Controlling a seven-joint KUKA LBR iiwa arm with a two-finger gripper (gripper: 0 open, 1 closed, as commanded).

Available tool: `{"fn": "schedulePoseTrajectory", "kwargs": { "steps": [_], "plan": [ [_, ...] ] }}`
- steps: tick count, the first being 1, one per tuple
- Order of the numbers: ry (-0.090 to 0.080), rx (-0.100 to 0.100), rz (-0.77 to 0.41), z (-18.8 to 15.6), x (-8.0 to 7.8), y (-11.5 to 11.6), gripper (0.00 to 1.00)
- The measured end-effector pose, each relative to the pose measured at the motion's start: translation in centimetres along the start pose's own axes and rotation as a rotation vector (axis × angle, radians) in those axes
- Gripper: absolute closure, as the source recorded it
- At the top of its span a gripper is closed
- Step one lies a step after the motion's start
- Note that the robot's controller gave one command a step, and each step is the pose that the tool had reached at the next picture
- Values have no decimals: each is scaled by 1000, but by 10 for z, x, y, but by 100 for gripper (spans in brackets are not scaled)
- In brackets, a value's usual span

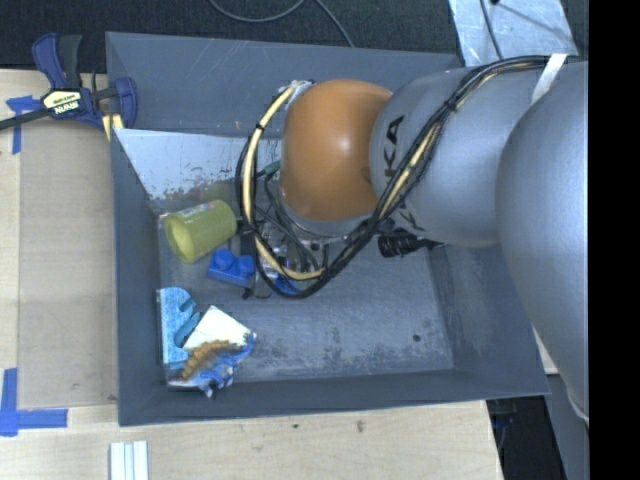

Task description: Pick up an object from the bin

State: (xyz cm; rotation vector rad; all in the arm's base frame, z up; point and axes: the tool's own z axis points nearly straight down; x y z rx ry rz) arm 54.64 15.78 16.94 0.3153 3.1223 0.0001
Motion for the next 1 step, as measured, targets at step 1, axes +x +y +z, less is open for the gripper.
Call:
{"fn": "schedulePoseTrajectory", "kwargs": {
  "steps": [1],
  "plan": [
    [4, 2, -20, -31, -3, 1, 100]
  ]
}}
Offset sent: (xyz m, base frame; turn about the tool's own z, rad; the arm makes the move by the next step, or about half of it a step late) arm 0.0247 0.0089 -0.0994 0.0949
